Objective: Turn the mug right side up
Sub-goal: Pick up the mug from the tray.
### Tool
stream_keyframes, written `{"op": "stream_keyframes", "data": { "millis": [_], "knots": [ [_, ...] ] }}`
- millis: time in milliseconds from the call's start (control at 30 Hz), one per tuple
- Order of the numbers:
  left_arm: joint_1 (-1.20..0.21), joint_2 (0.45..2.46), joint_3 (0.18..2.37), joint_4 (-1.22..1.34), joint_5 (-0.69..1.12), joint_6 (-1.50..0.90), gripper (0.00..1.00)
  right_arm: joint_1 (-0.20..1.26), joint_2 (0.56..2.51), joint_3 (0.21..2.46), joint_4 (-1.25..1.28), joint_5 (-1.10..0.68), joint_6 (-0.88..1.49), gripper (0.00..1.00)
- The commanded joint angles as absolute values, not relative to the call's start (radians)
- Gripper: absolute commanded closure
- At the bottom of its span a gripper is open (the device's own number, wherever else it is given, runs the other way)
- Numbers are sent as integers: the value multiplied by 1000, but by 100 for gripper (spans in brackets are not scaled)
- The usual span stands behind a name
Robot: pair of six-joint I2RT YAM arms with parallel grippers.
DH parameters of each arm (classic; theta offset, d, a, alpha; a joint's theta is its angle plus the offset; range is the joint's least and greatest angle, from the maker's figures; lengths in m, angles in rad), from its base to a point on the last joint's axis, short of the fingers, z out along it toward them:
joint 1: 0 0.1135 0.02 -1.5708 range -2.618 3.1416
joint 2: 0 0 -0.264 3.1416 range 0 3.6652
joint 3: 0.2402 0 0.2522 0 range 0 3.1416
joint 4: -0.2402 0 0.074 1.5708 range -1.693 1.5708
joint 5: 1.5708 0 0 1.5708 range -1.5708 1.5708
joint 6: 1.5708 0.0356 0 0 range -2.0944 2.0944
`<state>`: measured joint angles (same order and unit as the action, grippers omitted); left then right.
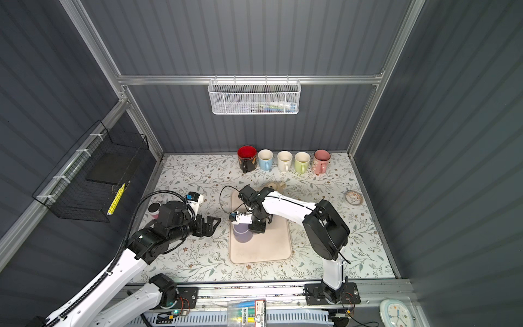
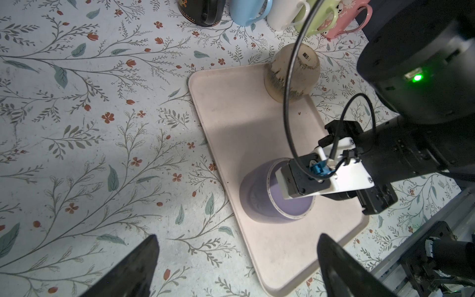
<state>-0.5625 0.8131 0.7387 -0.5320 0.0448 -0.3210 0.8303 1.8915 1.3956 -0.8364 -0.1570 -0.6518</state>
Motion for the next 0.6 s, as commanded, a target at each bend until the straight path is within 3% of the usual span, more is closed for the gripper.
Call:
{"op": "stream_keyframes", "data": {
  "millis": [0, 133, 567],
  "knots": [
    [-568, 796, 753, -551, 35, -307, 4, 836, 1889, 1422, -854, -174, -637, 81],
    [-568, 793, 754, -552, 36, -309, 4, 834, 1895, 1423, -853, -179, -618, 100],
    [-568, 793, 756, -540, 38, -314, 3, 825, 1781, 1327, -699, -170, -462, 100]
  ]
}}
